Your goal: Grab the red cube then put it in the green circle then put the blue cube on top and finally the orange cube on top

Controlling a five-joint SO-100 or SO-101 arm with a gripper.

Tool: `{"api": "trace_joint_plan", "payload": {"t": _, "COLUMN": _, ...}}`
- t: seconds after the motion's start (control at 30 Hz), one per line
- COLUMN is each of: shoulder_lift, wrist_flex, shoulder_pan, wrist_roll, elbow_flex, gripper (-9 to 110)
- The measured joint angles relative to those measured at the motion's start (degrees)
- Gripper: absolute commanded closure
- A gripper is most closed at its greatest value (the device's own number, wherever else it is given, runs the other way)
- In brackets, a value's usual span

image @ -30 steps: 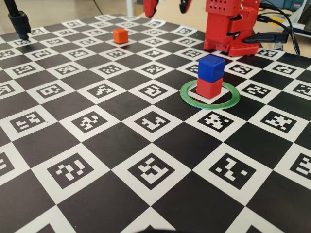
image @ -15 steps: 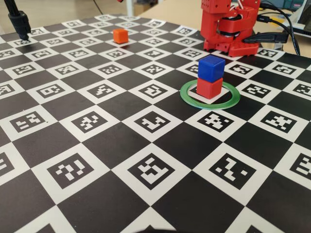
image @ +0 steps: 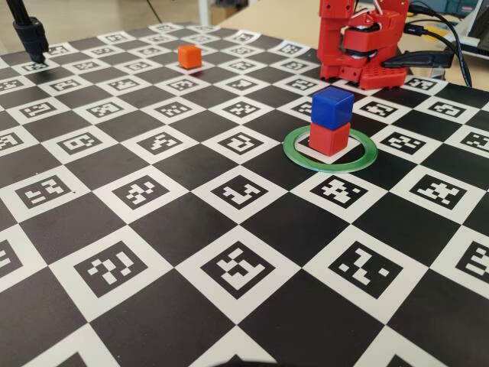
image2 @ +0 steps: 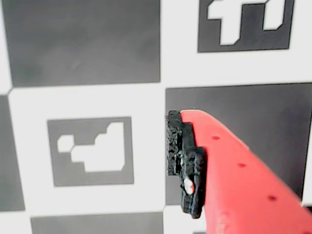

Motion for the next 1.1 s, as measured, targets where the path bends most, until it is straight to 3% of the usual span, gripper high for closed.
{"api": "trace_joint_plan", "payload": {"t": 1.1, "shoulder_lift": -23.82, "wrist_flex": -15.91, "shoulder_pan": 4.66, "wrist_roll": -4.31, "elbow_flex": -5.63, "gripper": 53}}
